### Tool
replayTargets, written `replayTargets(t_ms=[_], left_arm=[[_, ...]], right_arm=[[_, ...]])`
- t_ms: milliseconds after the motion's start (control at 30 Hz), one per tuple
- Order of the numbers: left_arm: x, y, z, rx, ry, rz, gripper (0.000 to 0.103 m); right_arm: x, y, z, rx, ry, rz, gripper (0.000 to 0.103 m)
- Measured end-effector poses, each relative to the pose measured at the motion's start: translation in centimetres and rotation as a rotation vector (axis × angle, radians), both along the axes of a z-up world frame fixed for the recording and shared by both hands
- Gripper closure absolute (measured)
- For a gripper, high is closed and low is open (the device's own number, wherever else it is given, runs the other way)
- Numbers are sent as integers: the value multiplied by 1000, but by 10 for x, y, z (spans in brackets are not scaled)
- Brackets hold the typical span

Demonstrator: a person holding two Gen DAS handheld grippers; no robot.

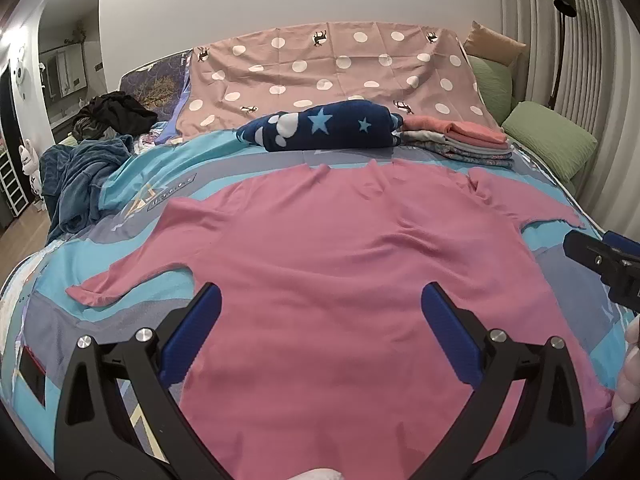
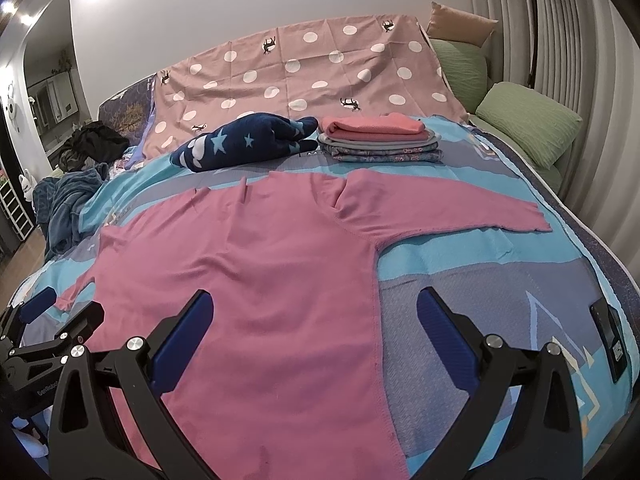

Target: Fold small clothes

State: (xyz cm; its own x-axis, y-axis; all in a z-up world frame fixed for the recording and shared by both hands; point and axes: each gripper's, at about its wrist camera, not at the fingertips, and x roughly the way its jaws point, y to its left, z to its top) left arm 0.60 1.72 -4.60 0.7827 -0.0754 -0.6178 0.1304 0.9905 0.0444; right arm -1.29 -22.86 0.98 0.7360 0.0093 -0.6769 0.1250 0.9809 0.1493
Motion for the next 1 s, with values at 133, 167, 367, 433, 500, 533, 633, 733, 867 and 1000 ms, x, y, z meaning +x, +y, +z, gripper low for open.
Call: replayTargets(t_ms=[133, 167, 367, 433, 500, 533, 633, 733, 867, 1000], left_arm=[[0, -1, -2, 24, -9, -4, 2], [0, -2, -2, 32, -11, -4, 2], [0, -1, -5, 44, -9, -1, 2], [0, 0, -5, 45, -10, 2, 2], [0, 1, -5, 42, -11, 1, 2], [0, 2, -5, 38, -11, 0, 2], [3, 5, -7, 25, -1, 1, 2], [5, 9, -10, 26, 9, 6, 2], [9, 15, -12, 10, 13, -1, 2], [17, 31, -17, -48, 38, 0, 2]], right_arm=[[0, 2, -1, -5, 3, -1, 1], [0, 3, -1, -6, 5, -1, 1], [2, 6, -6, -10, 25, 15, 1], [3, 7, -6, -16, 27, 15, 1], [3, 9, -6, -26, 27, 17, 1], [4, 9, -5, -28, 27, 18, 1], [4, 10, -6, -31, 28, 17, 1], [7, 12, -6, -43, 36, 16, 1], [13, 17, -7, -58, 44, 18, 1], [21, 21, -6, -74, 52, 19, 1]])
